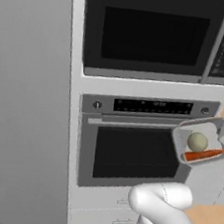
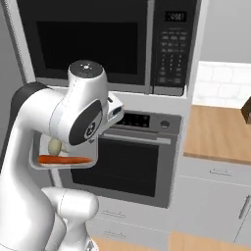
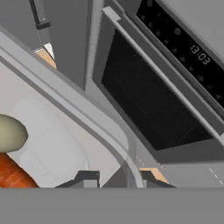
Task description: Take the meat container that has the fish and place it on the second highest rack of the freezer. Then take the vegetable container that has the carrot and mushroom and place it on the highest rack of the freezer.
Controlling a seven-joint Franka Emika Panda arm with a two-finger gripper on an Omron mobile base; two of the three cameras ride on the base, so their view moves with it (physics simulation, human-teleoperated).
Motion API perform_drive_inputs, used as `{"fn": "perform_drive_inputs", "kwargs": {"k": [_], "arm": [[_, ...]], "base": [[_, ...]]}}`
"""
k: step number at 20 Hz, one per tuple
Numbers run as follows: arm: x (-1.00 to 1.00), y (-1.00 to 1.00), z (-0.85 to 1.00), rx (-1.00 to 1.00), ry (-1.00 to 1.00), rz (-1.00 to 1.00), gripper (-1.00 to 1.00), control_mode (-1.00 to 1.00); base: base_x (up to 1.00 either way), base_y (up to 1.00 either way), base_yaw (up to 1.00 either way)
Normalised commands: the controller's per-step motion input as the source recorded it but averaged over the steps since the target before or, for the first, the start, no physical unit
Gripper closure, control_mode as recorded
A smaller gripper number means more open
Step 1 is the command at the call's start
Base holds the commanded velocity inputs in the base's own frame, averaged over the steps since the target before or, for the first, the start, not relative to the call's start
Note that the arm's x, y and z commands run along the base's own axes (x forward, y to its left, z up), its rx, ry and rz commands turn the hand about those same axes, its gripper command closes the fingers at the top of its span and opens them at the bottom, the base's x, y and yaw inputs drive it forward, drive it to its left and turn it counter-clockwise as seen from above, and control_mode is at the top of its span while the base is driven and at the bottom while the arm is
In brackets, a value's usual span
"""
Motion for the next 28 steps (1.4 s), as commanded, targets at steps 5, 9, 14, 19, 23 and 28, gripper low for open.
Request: {"fn": "perform_drive_inputs", "kwargs": {"k": [5,9,14,19,23,28], "arm": [[0.00,0.00,0.00,0.00,0.00,0.00,1.00,1.00],[0.00,0.00,0.00,0.00,0.00,0.00,1.00,1.00],[0.00,0.00,0.00,0.00,0.00,0.00,1.00,1.00],[0.00,0.00,0.00,0.00,0.00,0.00,1.00,1.00],[0.00,0.00,0.00,0.00,0.00,0.00,1.00,1.00],[0.00,0.00,0.00,0.00,0.00,0.00,1.00,1.00]], "base": [[-0.47,1.00,0.00],[-0.35,1.00,-0.01],[-0.14,0.94,0.00],[0.00,0.80,-0.01],[0.00,0.64,-0.03],[0.02,0.48,-0.04]]}}
